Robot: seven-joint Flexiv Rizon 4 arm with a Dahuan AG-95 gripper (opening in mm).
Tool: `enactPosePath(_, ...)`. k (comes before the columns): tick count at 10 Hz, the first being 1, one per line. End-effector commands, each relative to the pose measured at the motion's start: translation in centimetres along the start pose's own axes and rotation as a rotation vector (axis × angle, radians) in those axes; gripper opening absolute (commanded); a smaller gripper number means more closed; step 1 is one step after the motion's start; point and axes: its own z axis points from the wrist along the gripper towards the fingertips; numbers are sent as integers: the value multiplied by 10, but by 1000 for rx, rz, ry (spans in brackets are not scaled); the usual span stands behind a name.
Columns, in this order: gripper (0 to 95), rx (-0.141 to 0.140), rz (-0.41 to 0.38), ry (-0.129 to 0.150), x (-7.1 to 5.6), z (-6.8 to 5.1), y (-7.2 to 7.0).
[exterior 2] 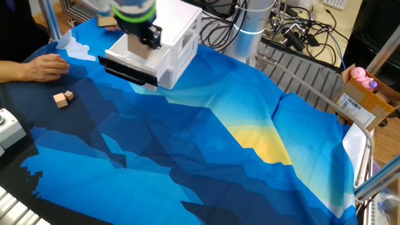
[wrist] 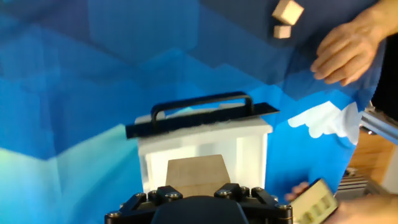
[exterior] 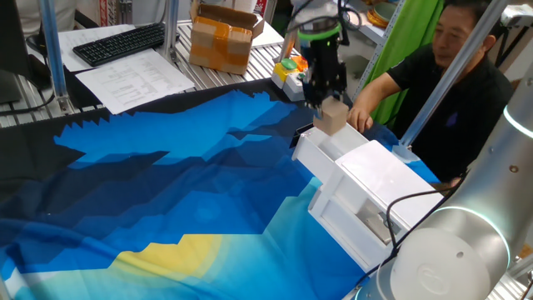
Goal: Put things in the drawer
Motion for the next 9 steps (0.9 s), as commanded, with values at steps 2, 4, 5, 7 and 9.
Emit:
enactPosePath(2, 0, 56, -20, 5, 3, 10, 9)
enactPosePath(4, 0, 66, -13, -19, -1, 14, 9)
enactPosePath(5, 0, 67, -9, -41, -5, 18, 8)
enactPosePath(7, 0, 70, -1, -69, -12, 24, 6)
enactPosePath(9, 190, 53, 32, -82, -12, 27, 7)
